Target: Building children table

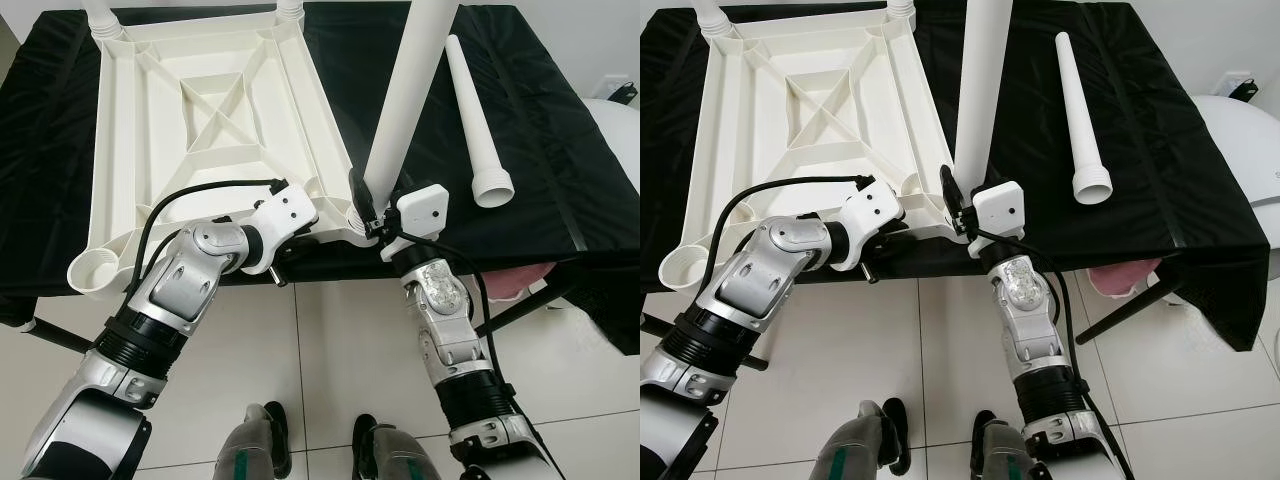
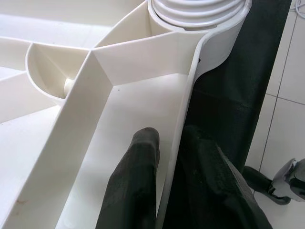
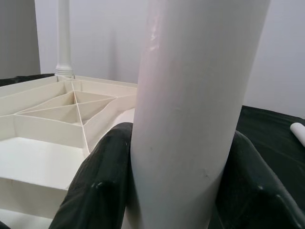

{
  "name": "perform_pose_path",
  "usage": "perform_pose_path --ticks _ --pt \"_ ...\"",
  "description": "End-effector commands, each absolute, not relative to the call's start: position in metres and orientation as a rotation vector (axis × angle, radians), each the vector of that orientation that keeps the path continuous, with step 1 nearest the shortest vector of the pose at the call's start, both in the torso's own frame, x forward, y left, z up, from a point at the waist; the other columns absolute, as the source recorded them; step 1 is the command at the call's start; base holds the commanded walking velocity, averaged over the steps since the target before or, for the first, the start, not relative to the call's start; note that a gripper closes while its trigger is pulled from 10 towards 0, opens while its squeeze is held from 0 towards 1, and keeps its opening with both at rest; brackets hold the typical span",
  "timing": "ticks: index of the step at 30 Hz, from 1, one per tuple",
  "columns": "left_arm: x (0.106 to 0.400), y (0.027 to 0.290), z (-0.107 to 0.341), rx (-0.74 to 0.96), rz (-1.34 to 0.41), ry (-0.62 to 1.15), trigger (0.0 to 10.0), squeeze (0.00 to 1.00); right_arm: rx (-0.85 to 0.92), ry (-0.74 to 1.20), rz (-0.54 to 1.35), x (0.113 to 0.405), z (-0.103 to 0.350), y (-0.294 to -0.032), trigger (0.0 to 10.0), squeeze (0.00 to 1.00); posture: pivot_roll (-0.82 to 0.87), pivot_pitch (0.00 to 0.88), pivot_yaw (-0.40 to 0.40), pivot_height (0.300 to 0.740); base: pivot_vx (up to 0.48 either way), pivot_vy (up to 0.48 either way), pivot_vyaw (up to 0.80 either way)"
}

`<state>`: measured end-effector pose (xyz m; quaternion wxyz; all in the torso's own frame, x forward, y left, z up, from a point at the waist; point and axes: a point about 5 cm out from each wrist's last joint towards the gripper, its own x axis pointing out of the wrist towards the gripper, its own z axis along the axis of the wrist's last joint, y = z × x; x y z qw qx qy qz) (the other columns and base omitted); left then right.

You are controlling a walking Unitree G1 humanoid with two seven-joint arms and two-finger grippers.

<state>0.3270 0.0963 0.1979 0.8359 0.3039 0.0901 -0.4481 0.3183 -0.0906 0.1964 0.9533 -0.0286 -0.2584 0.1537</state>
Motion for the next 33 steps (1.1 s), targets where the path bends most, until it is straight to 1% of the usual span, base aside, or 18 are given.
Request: perform_pose_path --ticks 1,33 --pt "0.3227 0.0844 0.2152 0.673 -1.012 0.099 10.0 0.0 -0.063 -0.392 0.241 0.32 0.1703 -0.1034 10.0 0.0 -0.07 0.215 -0.004 0.74 0.0 0.0 0.0" --pt "0.3223 0.0824 0.216 0.682 -1.012 0.091 10.0 0.0 -0.067 -0.366 0.115 0.3172 0.168 -0.0974 10.0 0.0 -0.07 0.203 -0.009 0.74 0.0 0.0 0.0"
